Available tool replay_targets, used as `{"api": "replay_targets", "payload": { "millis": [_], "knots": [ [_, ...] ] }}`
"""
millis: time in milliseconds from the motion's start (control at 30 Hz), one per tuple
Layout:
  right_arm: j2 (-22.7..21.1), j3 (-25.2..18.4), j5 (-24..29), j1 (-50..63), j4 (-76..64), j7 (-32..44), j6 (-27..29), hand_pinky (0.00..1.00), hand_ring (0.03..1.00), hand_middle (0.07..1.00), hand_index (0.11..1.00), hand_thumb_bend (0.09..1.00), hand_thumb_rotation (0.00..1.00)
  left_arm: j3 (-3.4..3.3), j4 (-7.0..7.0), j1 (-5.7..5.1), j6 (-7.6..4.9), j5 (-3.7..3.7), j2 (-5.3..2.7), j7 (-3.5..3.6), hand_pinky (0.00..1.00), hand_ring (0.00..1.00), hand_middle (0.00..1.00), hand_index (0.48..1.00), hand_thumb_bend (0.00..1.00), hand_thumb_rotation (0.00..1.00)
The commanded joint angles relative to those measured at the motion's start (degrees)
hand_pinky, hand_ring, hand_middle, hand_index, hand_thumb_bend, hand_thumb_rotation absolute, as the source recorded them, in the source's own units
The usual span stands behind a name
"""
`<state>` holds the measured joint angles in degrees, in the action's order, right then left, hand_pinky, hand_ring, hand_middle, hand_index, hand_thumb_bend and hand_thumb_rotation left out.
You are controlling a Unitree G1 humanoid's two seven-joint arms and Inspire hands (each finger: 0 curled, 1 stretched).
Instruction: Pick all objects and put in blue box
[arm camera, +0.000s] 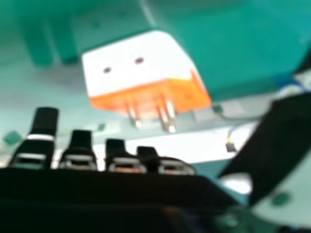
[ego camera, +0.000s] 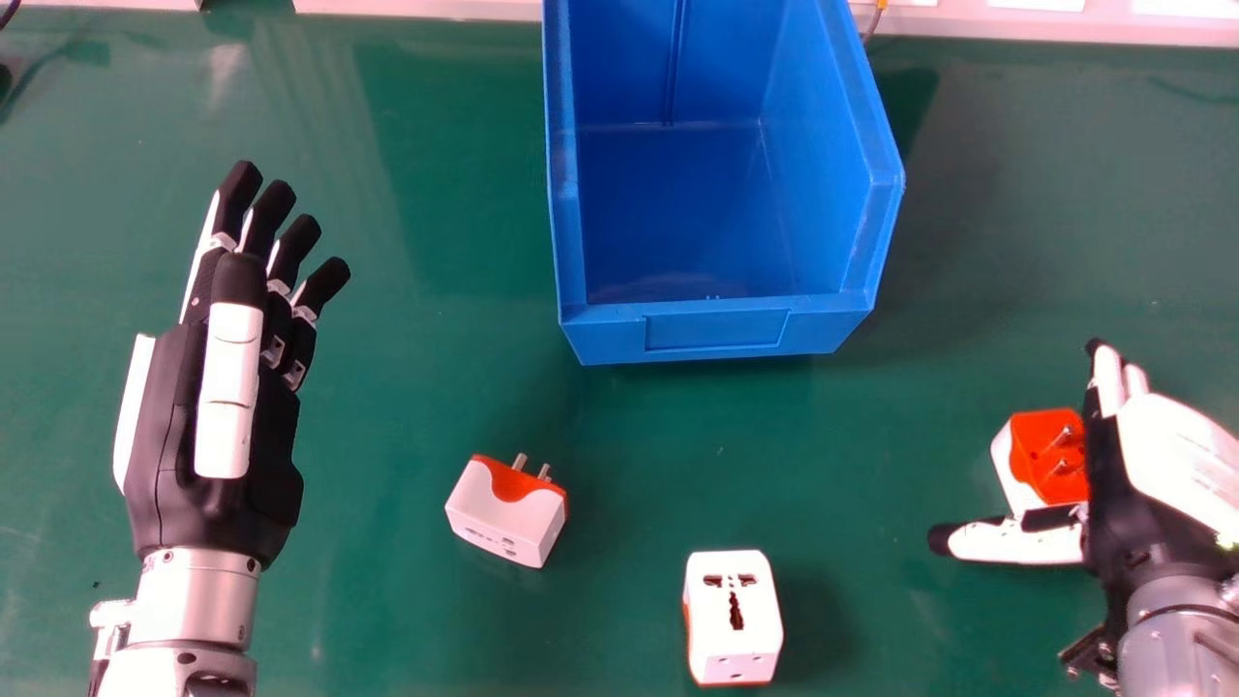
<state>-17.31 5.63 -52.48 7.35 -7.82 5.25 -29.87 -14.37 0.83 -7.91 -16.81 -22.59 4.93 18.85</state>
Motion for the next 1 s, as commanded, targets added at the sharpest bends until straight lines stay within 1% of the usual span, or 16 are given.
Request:
{"api": "replay_targets", "payload": {
  "millis": [0,67,167,233,300,333,367,400,433,500,567,633,733,800,867,967],
  "knots": [
    [-1.94,-0.02,-0.2,-1.72,0.24,1.1,-1.03,0.82,0.973,1.0,0.988,0.935,0.31,0.08,-1.83,-0.15,-0.19,-0.59,0.24,0.63,0.91,0.96,0.97,0.963,0.83,0.76],
    [-2.76,0.22,0.21,-2.54,0.98,2.52,-1.58,0.82,0.973,1.0,0.988,0.935,0.31,0.09,-1.86,-0.12,-0.38,-0.31,0.2,0.49,0.91,0.96,0.97,0.963,0.83,0.76],
    [-3.67,0.73,0.4,-3.58,1.9,3.78,-2.33,0.81,0.976,1.0,0.984,0.933,0.29,0.09,-2.07,-0.09,-0.2,-0.35,0.14,0.31,0.91,0.96,0.97,0.965,0.83,0.76],
    [-4.29,1.17,0.5,-4.37,2.69,4.51,-2.69,0.81,0.979,1.0,0.978,0.932,0.26,0.06,-2.08,-0.05,-0.39,-0.13,0.1,0.1,0.91,0.96,0.97,0.964,0.83,0.76],
    [-4.62,1.46,0.56,-4.88,3.15,4.9,-2.97,0.81,0.979,1.0,0.978,0.932,0.26,0.04,-2.21,-0.07,-0.41,0.0,0.19,0.01,0.91,0.96,0.97,0.964,0.83,0.76],
    [-4.76,1.57,0.7,-5.2,3.53,4.94,-3.05,0.8,0.98,1.0,0.97,0.935,0.24,0.05,-2.3,-0.1,-0.35,0.02,0.24,0.0,0.91,0.95,0.97,0.963,0.83,0.76],
    [-4.89,1.64,0.93,-5.55,3.95,5.07,-3.13,0.8,0.98,1.0,0.97,0.935,0.24,0.03,-2.4,-0.12,-0.25,-0.16,0.26,0.07,0.91,0.95,0.97,0.963,0.83,0.76],
    [-5.12,1.8,1.06,-6.07,4.54,5.45,-3.33,0.8,0.98,1.0,0.97,0.935,0.24,0.02,-2.51,-0.17,-0.21,-0.11,0.29,0.03,0.91,0.95,0.97,0.963,0.83,0.76],
    [-5.33,2.01,1.1,-6.53,5.0,5.85,-3.6,0.79,0.979,1.0,0.964,0.938,0.22,0.03,-2.6,-0.23,-0.28,0.08,0.36,-0.01,0.91,0.95,0.97,0.962,0.83,0.76],
    [-5.68,2.42,1.05,-7.15,5.58,6.38,-4.05,0.79,0.979,1.0,0.964,0.938,0.22,0.05,-2.8,-0.37,-0.35,0.39,0.51,-0.02,0.91,0.95,0.97,0.962,0.83,0.76],
    [-5.99,2.62,1.42,-8.08,6.53,6.91,-4.25,0.79,0.981,1.0,0.961,0.938,0.21,0.06,-3.18,-0.52,-0.21,0.49,0.49,-0.2,0.91,0.96,0.97,0.962,0.83,0.76],
    [-6.41,2.82,1.76,-9.12,7.93,6.9,-4.0,0.78,0.981,1.0,0.96,0.939,0.19,0.1,-3.54,-0.66,-0.14,0.86,0.46,-0.56,0.91,0.96,0.97,0.962,0.83,0.76],
    [-6.89,3.14,2.11,-10.14,9.42,6.4,-3.53,0.78,0.983,1.0,0.961,0.939,0.18,0.09,-3.7,-0.77,-0.42,1.17,0.42,-0.73,0.91,0.96,0.97,0.96,0.83,0.77],
    [-7.27,3.37,2.51,-10.88,10.52,6.31,-3.34,0.78,0.983,1.0,0.961,0.939,0.18,-0.06,-3.87,-0.85,-0.08,0.55,0.22,-0.65,0.91,0.96,0.97,0.96,0.83,0.77],
    [-7.51,3.51,2.93,-11.46,11.47,6.11,-3.08,0.77,0.981,1.0,0.961,0.942,0.17,-0.19,-3.77,-0.78,-0.01,0.22,0.08,-0.62,0.91,0.96,0.97,0.959,0.83,0.77],
    [-7.9,3.69,3.6,-12.45,12.99,6.18,-2.6,0.77,0.981,1.0,0.961,0.942,0.17,-0.12,-4.07,-1.01,-0.27,0.76,0.03,-0.9,0.91,0.96,0.97,0.959,0.83,0.77]
  ]
}}
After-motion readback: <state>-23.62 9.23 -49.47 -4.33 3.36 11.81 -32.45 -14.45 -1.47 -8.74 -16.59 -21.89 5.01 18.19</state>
